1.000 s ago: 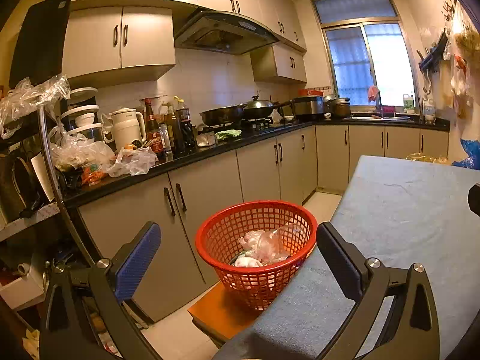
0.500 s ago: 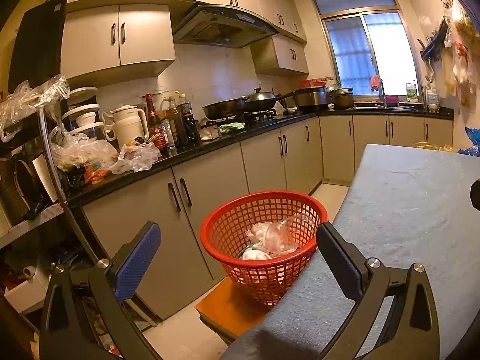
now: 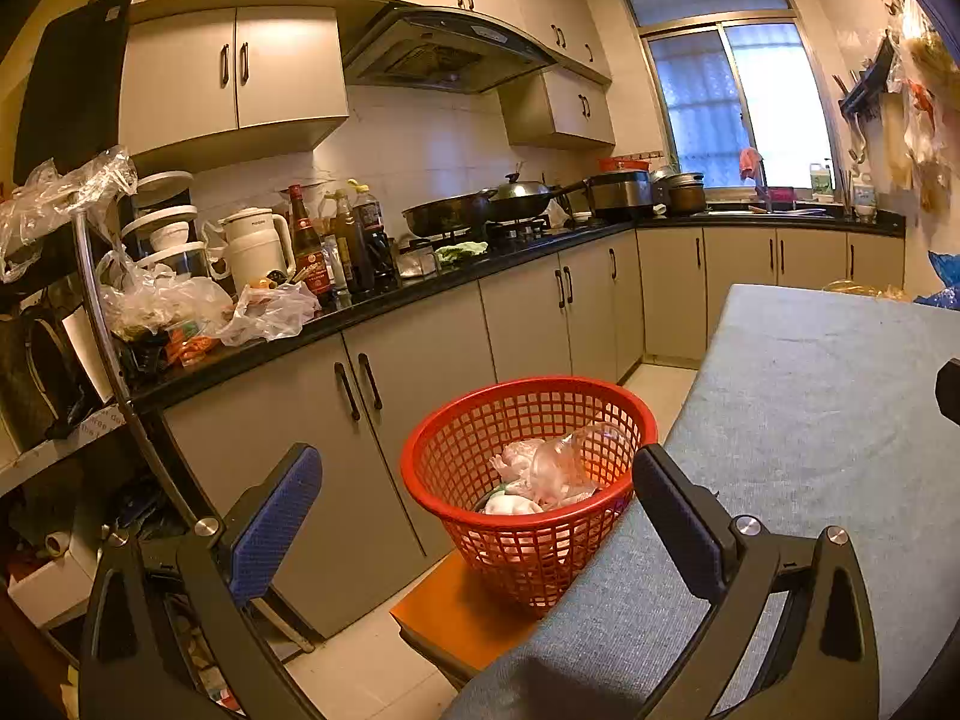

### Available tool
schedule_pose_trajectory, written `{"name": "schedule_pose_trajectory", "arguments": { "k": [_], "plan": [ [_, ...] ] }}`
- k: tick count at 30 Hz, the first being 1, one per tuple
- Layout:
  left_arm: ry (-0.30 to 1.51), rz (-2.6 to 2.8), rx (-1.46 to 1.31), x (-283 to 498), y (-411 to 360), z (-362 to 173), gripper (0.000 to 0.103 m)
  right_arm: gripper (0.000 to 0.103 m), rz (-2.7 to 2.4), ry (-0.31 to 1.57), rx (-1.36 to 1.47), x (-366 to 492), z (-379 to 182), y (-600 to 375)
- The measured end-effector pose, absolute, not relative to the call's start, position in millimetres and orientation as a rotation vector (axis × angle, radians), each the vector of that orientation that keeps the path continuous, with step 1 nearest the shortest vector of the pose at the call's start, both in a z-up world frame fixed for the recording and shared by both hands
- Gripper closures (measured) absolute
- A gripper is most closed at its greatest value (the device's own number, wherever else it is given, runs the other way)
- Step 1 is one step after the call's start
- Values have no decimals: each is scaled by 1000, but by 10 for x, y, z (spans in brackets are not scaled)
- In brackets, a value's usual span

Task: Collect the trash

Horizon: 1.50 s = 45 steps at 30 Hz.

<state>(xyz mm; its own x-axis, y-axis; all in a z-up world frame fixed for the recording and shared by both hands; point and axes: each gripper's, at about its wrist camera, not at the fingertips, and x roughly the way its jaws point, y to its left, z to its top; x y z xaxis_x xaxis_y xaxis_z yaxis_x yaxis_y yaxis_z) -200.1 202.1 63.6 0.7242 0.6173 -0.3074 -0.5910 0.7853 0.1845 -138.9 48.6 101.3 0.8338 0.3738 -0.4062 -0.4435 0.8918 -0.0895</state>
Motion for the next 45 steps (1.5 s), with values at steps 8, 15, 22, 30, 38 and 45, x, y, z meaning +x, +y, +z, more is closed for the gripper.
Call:
{"name": "schedule_pose_trajectory", "arguments": {
  "k": [8, 15, 22, 30, 38, 45],
  "plan": [
    [369, 668, 75, -1997, 2041, 624, 0, 0, 440, 394, -185, -1391, 1000, 472],
    [370, 673, 70, -2017, 2072, 612, 0, 0, 441, 401, -187, -1390, 970, 483],
    [371, 673, 70, -2021, 2081, 612, 0, 0, 441, 402, -190, -1380, 967, 494],
    [369, 674, 67, -2030, 2090, 612, 0, 0, 441, 402, -190, -1377, 962, 495],
    [370, 673, 66, -2040, 2093, 617, 0, 0, 441, 400, -199, -1392, 924, 487],
    [373, 668, 61, -2062, 2095, 579, 0, 0, 438, 398, -201, -1401, 929, 494]
  ]
}}
